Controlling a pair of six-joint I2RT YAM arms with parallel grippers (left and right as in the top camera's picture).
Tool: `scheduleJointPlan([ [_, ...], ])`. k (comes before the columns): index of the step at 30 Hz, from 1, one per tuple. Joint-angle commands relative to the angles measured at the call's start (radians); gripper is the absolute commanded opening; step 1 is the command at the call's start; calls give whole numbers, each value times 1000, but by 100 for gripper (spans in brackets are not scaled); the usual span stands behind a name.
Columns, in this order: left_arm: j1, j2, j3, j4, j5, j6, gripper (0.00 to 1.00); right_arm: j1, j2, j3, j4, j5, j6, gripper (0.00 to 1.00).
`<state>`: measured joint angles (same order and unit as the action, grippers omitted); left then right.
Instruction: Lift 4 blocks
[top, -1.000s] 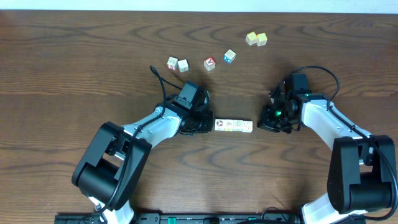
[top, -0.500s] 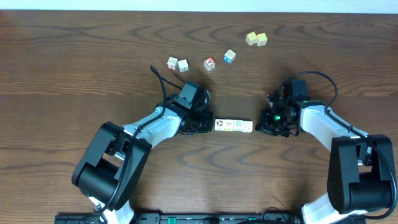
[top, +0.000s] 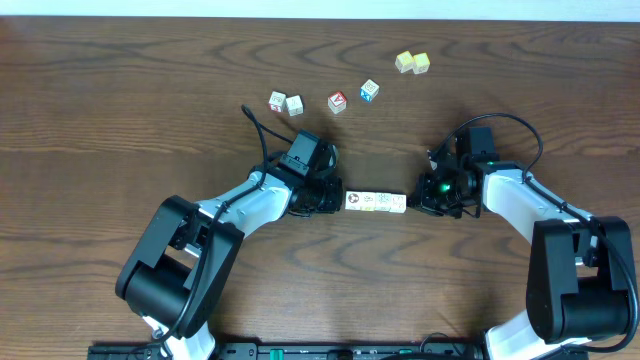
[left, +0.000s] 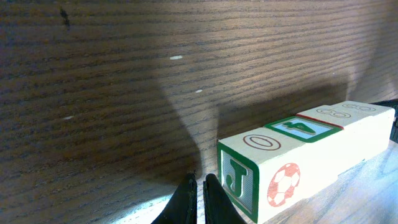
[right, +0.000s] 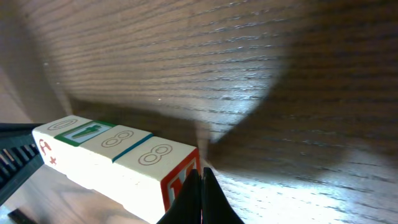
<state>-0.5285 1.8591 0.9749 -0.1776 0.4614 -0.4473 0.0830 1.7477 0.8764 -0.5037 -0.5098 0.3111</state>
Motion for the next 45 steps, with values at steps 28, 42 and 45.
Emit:
scheduleJointPlan([
  [28,-1,17,-8,0,25,25,7,3,5,-2,-2,-60,10,1],
  [42,0,17,-8,1,19,36,7,4,5,-2,-5,-60,10,1],
  [45,4,17,-8,0,-19,35,7,4,5,-2,-5,-56,10,1],
])
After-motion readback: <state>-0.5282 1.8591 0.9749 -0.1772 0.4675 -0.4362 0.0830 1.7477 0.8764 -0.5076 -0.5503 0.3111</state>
